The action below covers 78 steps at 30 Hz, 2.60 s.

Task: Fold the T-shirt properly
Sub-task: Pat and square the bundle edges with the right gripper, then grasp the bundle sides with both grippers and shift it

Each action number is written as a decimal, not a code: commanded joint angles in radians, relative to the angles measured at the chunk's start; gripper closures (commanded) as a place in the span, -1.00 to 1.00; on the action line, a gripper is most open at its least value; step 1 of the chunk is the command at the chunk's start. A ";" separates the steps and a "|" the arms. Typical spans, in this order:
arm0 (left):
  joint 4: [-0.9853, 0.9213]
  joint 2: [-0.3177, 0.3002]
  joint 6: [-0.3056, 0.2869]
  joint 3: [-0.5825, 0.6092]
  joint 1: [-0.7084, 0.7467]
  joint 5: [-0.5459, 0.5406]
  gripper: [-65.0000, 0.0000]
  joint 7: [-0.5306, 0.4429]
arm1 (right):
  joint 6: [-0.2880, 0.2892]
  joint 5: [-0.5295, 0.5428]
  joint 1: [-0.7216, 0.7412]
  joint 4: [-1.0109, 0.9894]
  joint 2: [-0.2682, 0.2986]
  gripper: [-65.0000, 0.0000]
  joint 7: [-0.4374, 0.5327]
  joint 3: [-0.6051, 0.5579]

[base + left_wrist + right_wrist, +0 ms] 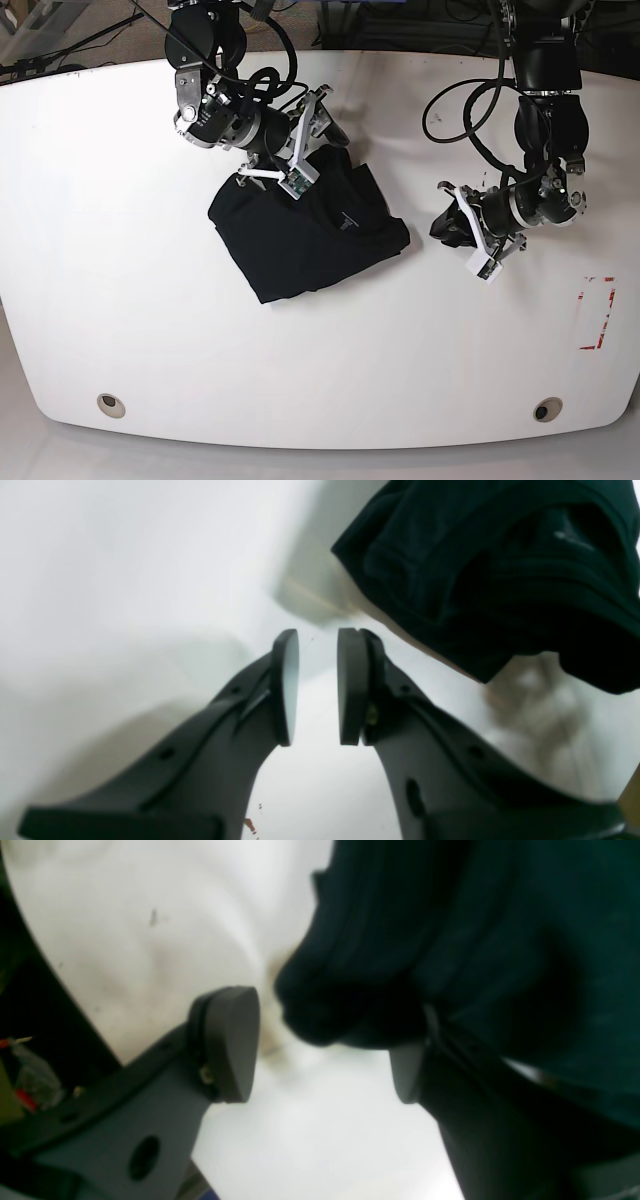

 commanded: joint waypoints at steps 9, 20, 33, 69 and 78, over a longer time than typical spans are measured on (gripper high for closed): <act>0.015 -0.008 -0.004 -0.003 -0.016 -0.021 0.63 -0.019 | 0.001 0.010 0.036 -0.065 -0.005 0.30 0.123 -0.011; 0.015 -0.008 -0.004 -0.003 -0.014 -0.021 0.63 -0.019 | -0.087 0.018 0.073 -0.150 -0.006 0.97 0.209 -0.070; 0.017 -0.026 -0.004 -0.004 -0.014 -0.022 0.63 -0.017 | -0.082 0.016 0.125 -0.113 -0.094 1.00 0.209 -0.198; 0.138 -0.097 -0.006 0.154 -0.137 -0.024 0.63 -0.017 | -0.078 0.449 0.343 -0.292 0.172 -0.17 0.232 0.000; 0.155 -0.023 -0.001 0.339 -0.146 -0.019 0.63 -0.017 | -0.078 0.443 0.388 -0.459 0.213 0.11 0.241 -0.005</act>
